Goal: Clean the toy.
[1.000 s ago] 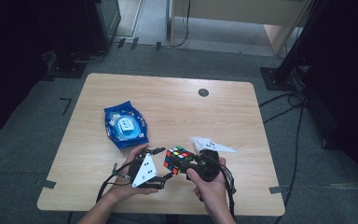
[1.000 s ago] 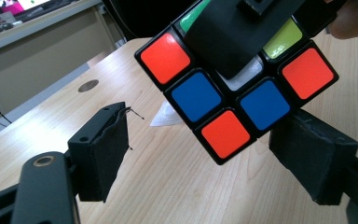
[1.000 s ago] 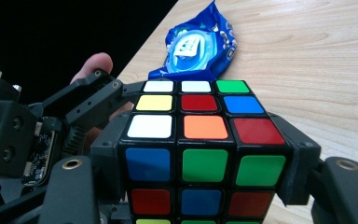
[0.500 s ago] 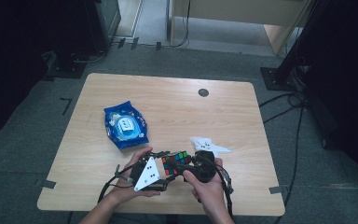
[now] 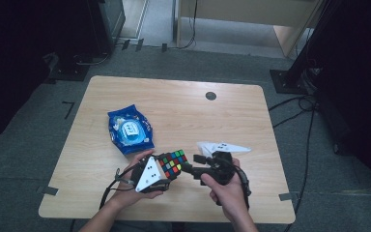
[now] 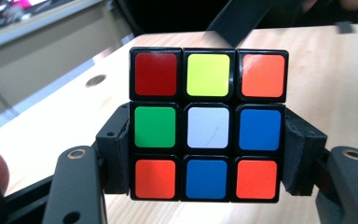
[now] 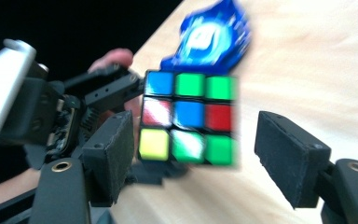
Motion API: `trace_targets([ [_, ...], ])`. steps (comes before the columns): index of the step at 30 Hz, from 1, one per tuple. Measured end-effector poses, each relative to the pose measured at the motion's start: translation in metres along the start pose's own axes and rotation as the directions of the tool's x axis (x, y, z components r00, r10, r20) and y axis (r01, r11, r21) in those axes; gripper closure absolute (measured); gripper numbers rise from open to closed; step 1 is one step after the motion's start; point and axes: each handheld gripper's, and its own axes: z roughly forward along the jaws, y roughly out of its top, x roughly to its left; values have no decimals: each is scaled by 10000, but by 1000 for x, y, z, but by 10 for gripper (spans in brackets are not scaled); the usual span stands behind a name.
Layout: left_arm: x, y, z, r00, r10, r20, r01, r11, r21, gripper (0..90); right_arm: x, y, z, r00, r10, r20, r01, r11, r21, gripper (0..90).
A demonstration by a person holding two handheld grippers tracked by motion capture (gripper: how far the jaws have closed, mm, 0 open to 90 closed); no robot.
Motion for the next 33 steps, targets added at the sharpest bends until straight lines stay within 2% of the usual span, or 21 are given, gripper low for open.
trace_targets([
  [1,5,-1,0,9997,-232,-67,233,9997,64,340,-3,2,-5,10000,56,79,-54,9998,-186,308],
  [2,7,-2,-1,9993,-370,-103,371,9993,91,339,-10,3,-10,9994,43,354,-27,9990,-450,316],
  [4,10,-3,-1,9985,-516,-172,518,9986,124,339,-19,2,-12,9931,-259,1144,329,9977,-594,333],
  [6,10,-3,0,9984,-512,-243,518,9984,236,339,-34,-2,-8,9759,-602,2096,747,9953,-620,342],
  [8,9,-3,1,9983,-536,-225,542,9982,252,339,-51,-9,-1,9500,-694,3045,915,9941,-587,353],
  [9,8,-3,2,9983,-528,-227,534,9982,268,339,-61,-15,4,9285,-672,3653,903,9948,-465,353],
  [11,8,-3,2,9985,-513,-206,519,9981,327,339,-74,-23,12,9005,-591,4308,792,9964,-289,355],
  [13,7,-4,3,9986,-489,-209,497,9980,385,339,-83,-30,20,8653,-813,4947,900,9959,63,369],
  [17,6,-5,4,9981,-586,-173,593,9974,409,339,-94,-39,32,8490,-984,5192,919,9950,383,432],
  [20,6,-5,4,9982,-571,-157,578,9973,464,339,-99,-44,39,8252,-1347,5485,1131,9909,733,523],
  [21,6,-5,4,9981,-600,-136,606,9971,454,339,-99,-45,39,8189,-1348,5579,1165,9908,683,561],
  [23,7,-5,4,9979,-633,-106,637,9969,463,339,-100,-46,38,8116,-1431,5664,1264,9896,689,630],
  [25,7,-5,4,9975,-699,-63,701,9964,468,339,-101,-46,37,7907,-1636,5899,1454,9862,786,735],
  [27,7,-6,4,9970,-776,-38,777,9960,447,339,-102,-47,35,7788,-1824,6002,1658,9826,834,822],
  [28,7,-6,4,9971,-765,-27,766,9960,462,339,-103,-47,34,7743,-1822,6060,1639,9827,860,852],
  [30,7,-6,4,9971,-756,-44,757,9960,480,339,-103,-47,30,7782,-1723,6039,1540,9846,824,876],
  [32,7,-6,4,9969,-784,-41,785,9958,469,339,-99,-46,27,7919,-1640,5883,1583,9855,617,879],
  [33,7,-6,5,9968,-796,-39,797,9957,466,339,-94,-44,23,8134,-1629,5584,1760,9839,306,880],
])
